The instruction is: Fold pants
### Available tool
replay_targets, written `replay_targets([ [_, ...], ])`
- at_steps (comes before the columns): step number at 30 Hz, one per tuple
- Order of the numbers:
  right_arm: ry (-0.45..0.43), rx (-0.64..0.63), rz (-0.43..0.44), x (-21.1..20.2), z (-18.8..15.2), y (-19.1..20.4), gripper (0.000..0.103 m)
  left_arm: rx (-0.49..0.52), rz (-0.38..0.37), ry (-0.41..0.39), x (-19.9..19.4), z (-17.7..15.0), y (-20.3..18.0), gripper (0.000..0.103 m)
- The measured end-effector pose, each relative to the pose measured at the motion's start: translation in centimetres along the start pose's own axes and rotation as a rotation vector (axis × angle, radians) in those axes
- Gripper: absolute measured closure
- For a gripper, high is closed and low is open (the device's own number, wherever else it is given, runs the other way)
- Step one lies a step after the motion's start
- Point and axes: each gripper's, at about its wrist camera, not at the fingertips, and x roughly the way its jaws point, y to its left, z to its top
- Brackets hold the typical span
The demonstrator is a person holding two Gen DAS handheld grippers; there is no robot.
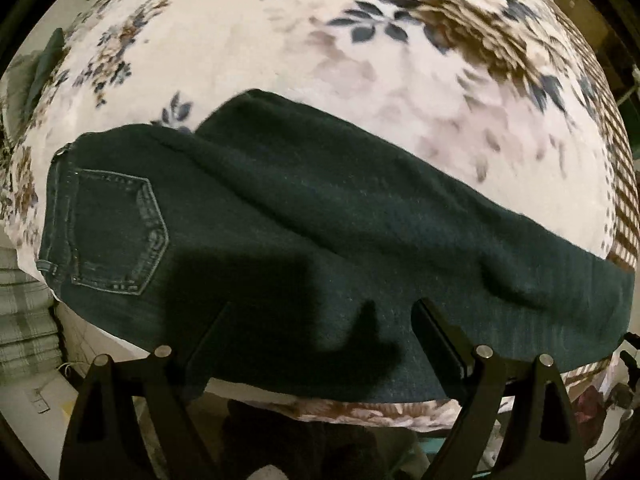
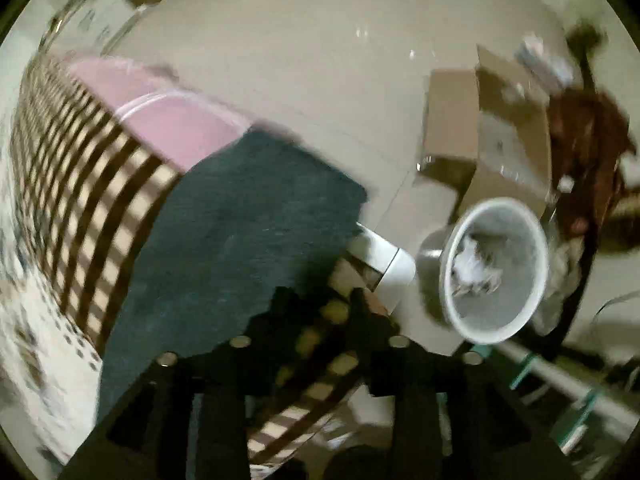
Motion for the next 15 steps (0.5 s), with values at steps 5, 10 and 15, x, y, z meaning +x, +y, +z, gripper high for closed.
replay_targets([
  [5,-0.008,0.128,0.189,-0.1,-0.2,-2.3,0.063,0.027,0.014,0.008,0.6,-0.9,-0.2,0.013],
  [10,0.042,0.052,0.013,3.1,-1.8,-0.7,0.054,-0.002,0.037,0.030,0.7,-1.4,1.5,0.013],
  [15,0.022,-0.086,-0.006,-1.3,-4.9,5.3,0.052,-0.126,0.035,0.015,-0.9,-1.1,8.0,0.013],
])
